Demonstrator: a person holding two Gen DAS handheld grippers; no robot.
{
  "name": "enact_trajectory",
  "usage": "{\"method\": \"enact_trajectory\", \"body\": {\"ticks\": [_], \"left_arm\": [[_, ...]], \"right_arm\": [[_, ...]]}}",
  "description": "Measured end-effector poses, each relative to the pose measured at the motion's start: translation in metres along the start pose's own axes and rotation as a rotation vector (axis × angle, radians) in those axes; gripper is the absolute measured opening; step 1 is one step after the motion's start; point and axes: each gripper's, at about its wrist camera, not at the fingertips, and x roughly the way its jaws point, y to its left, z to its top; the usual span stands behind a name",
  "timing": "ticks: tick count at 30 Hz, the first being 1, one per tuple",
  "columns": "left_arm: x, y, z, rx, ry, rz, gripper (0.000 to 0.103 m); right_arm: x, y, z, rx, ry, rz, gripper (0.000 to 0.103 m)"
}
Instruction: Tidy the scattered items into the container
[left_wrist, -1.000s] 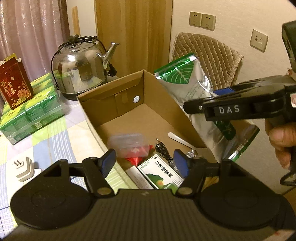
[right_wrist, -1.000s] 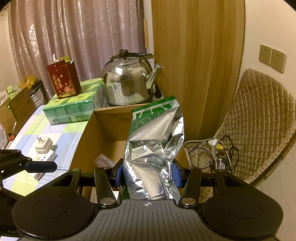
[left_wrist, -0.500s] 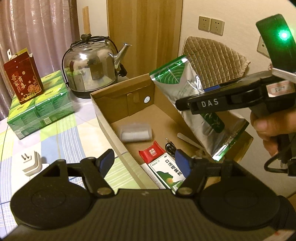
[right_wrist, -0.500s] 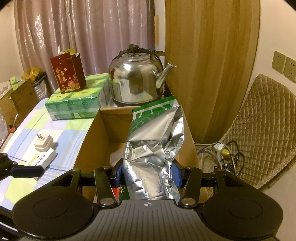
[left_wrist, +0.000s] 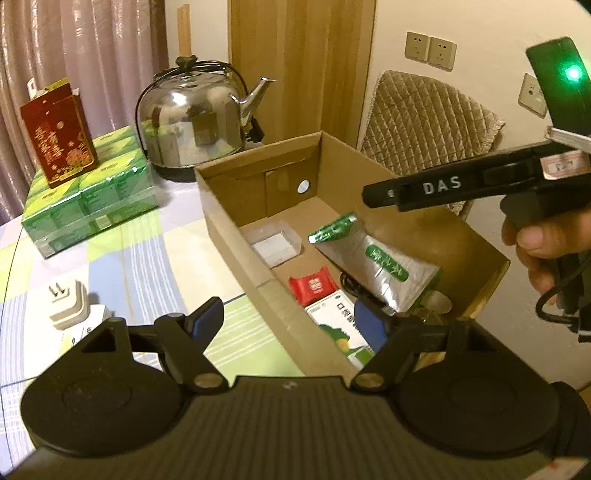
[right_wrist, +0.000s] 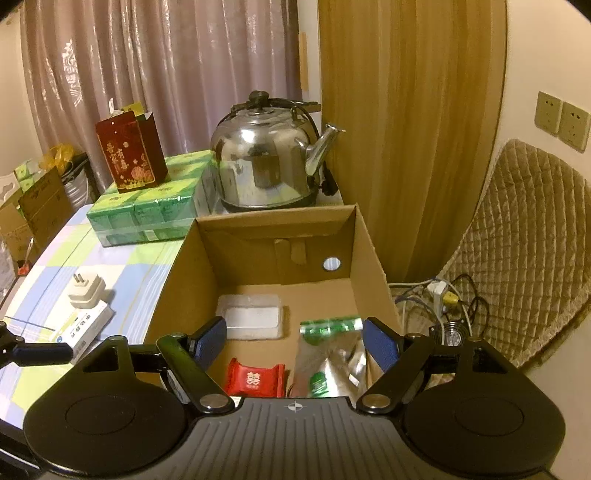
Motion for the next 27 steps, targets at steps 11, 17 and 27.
{"method": "enact_trajectory", "body": {"ticks": [11,17,27], "left_arm": [[-0.041,0.03,-0.03,-0.044,-0.023,0.074,0.083],[-0.07,0.061,-0.057,-0.094,-0.024,0.145,0.085],[-0.103,0.123,-0.104,-0.165,0.011,0.257,0.086]], "right_arm": [[-0.027,0.026,-0.014,0.003,-0.013,0.04,0.081],[-0.043,0.062,-0.027,-0.022,-0.019,0.097,0.09],[-0.045,0.133,-0.046,-0.092,0.014,0.198,0.09]]}}
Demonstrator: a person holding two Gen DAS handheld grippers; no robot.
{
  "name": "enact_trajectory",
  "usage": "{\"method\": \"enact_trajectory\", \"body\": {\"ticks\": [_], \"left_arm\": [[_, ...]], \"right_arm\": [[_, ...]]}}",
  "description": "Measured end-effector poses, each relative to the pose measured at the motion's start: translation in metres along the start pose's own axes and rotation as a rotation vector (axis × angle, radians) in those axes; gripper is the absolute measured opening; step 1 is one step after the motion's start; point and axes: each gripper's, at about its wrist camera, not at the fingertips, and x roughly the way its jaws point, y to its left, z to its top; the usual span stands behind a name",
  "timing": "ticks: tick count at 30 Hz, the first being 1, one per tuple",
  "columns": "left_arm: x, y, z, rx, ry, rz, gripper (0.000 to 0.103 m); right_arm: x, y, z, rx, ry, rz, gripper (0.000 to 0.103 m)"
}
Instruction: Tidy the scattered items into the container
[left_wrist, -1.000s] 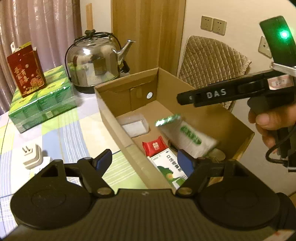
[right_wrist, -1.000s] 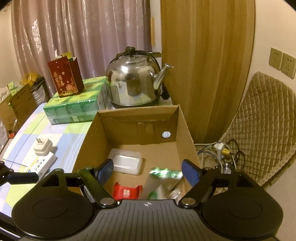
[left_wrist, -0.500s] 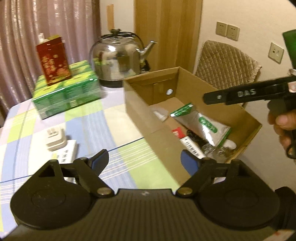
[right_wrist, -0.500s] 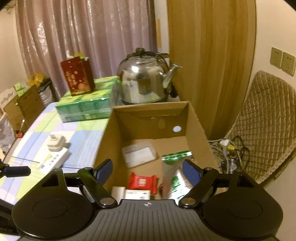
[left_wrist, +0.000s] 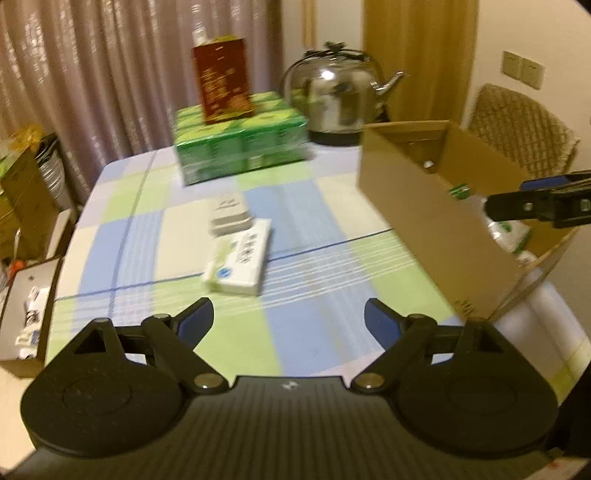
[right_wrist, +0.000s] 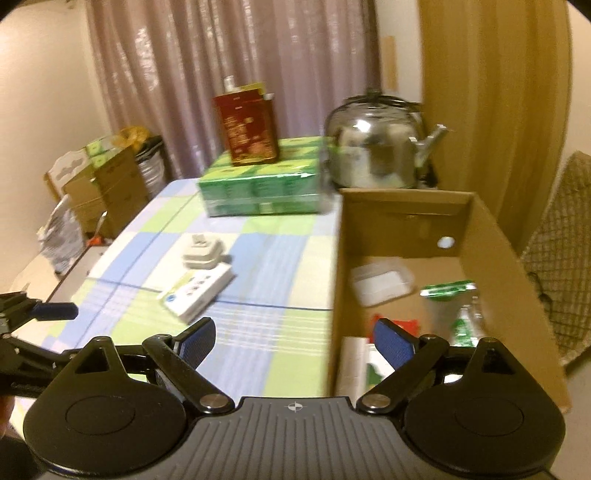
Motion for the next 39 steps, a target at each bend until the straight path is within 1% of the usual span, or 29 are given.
{"method": "enact_trajectory", "body": {"ticks": [6,11,17,20,22,25,29,36,39], "left_arm": [[0.0,0.035,-0.011,-0.032,0.007,0.042,0.087],[0.006,0.058,-0.016,-0.047,0.017,0.059,0.087],[0.021,0.083,-0.019,-0.042,0.023,0.081,0.087],[0.03,0.097,-0.02,-0.051,0.024,0.095,0.088],[0.038,0.107,-0.021,-0.055,0.026,0.101,0.088],[0.051,0.122,-0.021,-0.056,0.035,0.101,0.089],[0.071,0.138,-0.018,-0.029,0.036,0.1,0.089],[0.11,0.161,-0.013,0.006,0.032,0.12,0.089],[0.124,0.172,-0.011,-0.018,0.025,0.117,0.089]], "right_arm": [[0.018,0.034,0.006,-0.038,0.016,0.043,0.09],[0.04,0.057,0.011,-0.053,0.038,0.065,0.091],[0.075,0.081,0.013,-0.056,0.067,0.079,0.091],[0.098,0.092,0.015,-0.037,0.087,0.089,0.094],[0.112,0.099,0.016,-0.036,0.099,0.097,0.096],[0.136,0.112,0.016,-0.048,0.117,0.11,0.097],[0.17,0.124,0.016,-0.042,0.134,0.112,0.097],[0.228,0.13,0.019,0.031,0.15,0.074,0.097],[0.247,0.132,0.02,0.065,0.158,0.067,0.097]]}}
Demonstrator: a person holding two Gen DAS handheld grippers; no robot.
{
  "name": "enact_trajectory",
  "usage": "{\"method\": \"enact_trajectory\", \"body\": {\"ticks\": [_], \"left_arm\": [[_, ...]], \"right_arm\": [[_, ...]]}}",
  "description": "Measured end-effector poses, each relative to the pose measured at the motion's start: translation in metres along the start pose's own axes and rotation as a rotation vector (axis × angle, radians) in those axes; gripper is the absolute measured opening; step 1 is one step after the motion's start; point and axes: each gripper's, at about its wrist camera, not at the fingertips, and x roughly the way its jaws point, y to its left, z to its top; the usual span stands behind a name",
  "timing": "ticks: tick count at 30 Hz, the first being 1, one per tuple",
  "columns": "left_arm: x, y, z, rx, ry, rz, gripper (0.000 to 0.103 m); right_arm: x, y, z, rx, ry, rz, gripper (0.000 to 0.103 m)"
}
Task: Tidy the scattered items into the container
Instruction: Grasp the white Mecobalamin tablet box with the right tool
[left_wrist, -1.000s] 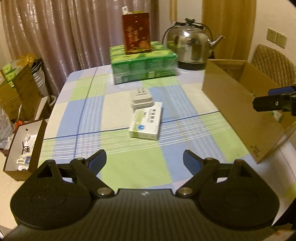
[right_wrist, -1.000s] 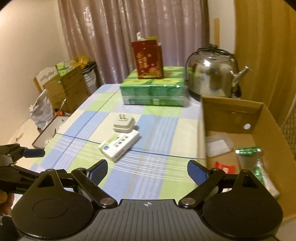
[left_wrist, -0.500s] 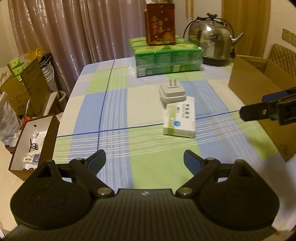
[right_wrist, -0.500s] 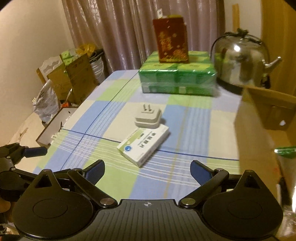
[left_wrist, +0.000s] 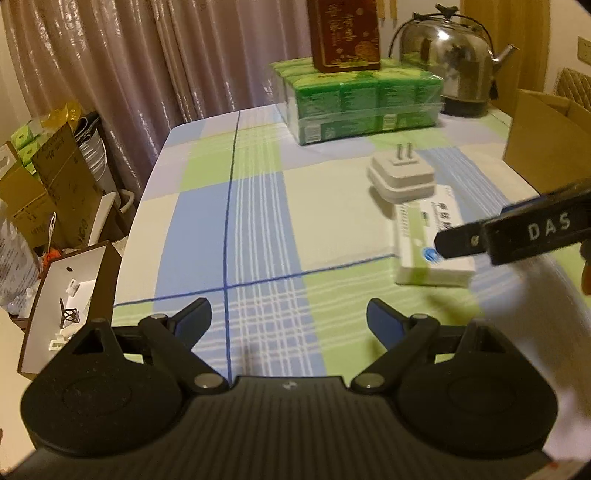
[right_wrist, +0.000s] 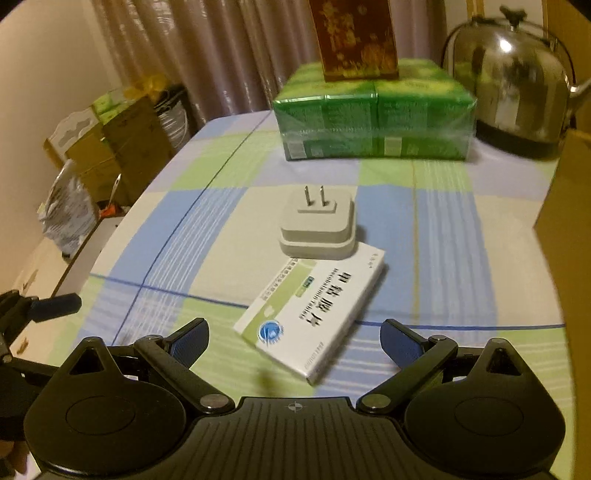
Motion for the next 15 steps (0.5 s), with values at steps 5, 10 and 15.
{"method": "enact_trajectory", "body": {"ticks": [5,10,15], "left_arm": [[0.016,0.009,0.0,-0.011,-0.011,0.022,0.089],[0.022,0.013,-0.006,-0.028,-0.018,0.028,0.089],[0.025,0.011,-0.011,-0.039,-0.014,0.014,0.089]], "right_arm": [[0.028,0.004,0.002,0.027,0.012,-0.02,0.097],[0.048,0.008,0.001,0.011,0.017,-0.071,0.097],[0.056,0.008,-0.002,-0.032,0.034,-0.121,0.088]]}}
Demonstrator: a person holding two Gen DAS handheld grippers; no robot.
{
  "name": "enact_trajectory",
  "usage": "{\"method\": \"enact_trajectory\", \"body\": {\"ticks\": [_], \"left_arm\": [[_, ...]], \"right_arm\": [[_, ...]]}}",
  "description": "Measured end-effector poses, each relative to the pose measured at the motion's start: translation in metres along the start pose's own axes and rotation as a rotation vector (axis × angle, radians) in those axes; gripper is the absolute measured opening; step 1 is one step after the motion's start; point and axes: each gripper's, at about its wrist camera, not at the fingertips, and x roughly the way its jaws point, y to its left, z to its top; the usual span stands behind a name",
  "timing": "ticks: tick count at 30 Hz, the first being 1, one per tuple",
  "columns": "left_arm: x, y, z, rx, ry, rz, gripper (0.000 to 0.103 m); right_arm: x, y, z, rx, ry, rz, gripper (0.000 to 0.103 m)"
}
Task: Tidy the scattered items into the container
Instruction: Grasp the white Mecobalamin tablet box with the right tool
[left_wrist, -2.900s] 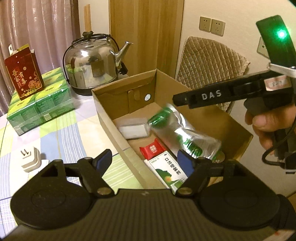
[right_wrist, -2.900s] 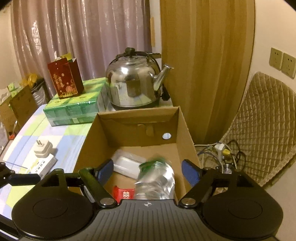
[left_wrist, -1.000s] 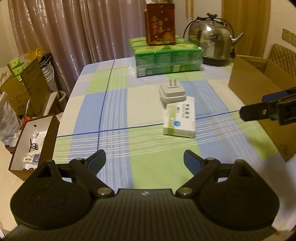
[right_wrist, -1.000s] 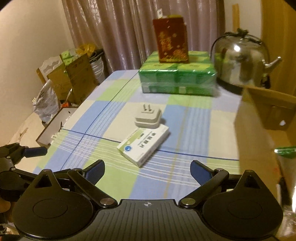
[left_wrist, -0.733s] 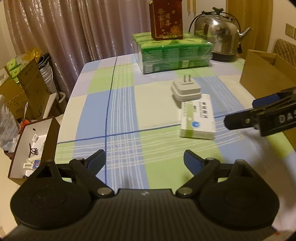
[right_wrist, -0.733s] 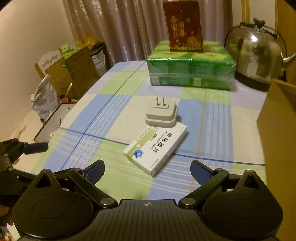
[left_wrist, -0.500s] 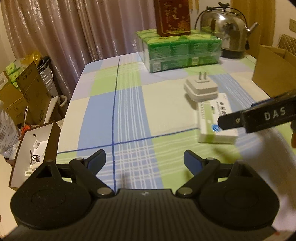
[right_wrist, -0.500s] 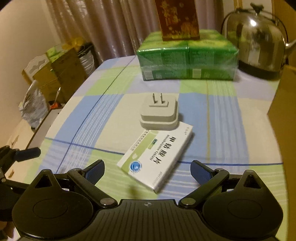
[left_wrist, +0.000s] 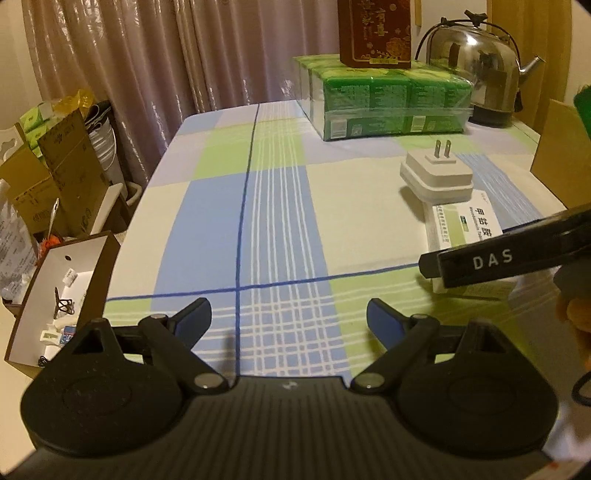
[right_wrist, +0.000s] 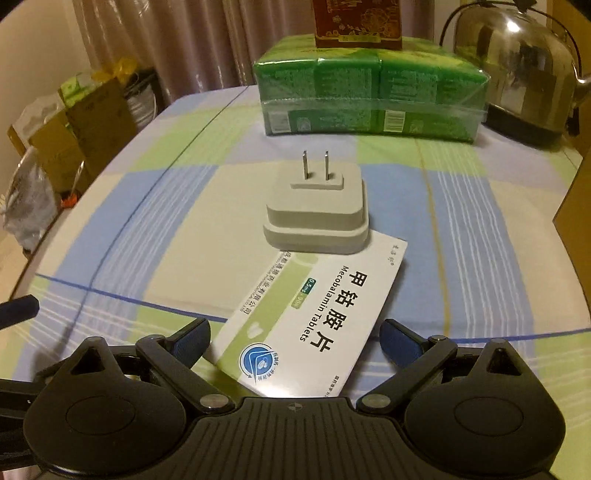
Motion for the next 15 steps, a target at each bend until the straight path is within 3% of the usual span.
{"method": "enact_trajectory", "body": {"ticks": [6,15], "left_arm": [[-0.005,-0.008,-0.004,0.018,0.006,-0.02,0.089],[-0.019,-0.031,-0.012,0.062,0.021,-0.075,0.089]], "right_arm": [[-0.01,-0.011,-0.006,-0.061,0.014,-0.003,0.069],[-0.049,-0.027,-0.039,-0.191,0.069,0.074,0.068]]}}
